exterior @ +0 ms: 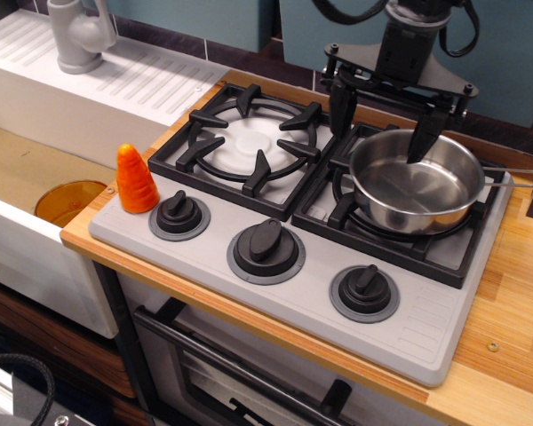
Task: End effector reaching pot or pan
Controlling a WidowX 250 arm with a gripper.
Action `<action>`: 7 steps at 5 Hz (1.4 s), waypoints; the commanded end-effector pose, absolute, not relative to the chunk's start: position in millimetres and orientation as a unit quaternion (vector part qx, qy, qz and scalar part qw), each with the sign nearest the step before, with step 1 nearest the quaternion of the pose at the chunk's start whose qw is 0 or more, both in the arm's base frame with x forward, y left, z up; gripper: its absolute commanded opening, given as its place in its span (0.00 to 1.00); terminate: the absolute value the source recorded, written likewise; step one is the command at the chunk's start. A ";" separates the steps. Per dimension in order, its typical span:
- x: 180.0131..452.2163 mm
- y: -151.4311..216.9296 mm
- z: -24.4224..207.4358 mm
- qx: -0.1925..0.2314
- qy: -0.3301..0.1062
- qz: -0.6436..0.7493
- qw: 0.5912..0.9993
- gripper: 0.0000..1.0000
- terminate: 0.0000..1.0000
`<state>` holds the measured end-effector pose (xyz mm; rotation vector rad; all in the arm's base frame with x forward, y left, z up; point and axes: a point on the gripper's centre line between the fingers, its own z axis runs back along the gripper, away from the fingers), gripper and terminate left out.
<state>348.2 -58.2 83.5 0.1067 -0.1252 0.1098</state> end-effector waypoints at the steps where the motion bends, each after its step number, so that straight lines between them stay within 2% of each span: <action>1: 354.2 -44.1 88.2 0.061 -0.094 0.048 0.992 1.00 0.00; 2: 357.2 -40.8 69.9 0.056 -0.112 0.039 0.991 1.00 0.00; 4: 360.2 -42.2 49.6 0.041 -0.119 0.031 0.992 1.00 0.00; 6: 361.6 -45.1 46.7 0.039 -0.120 0.041 0.991 1.00 0.00; 7: 361.6 -45.1 46.7 0.039 -0.120 0.041 0.991 1.00 1.00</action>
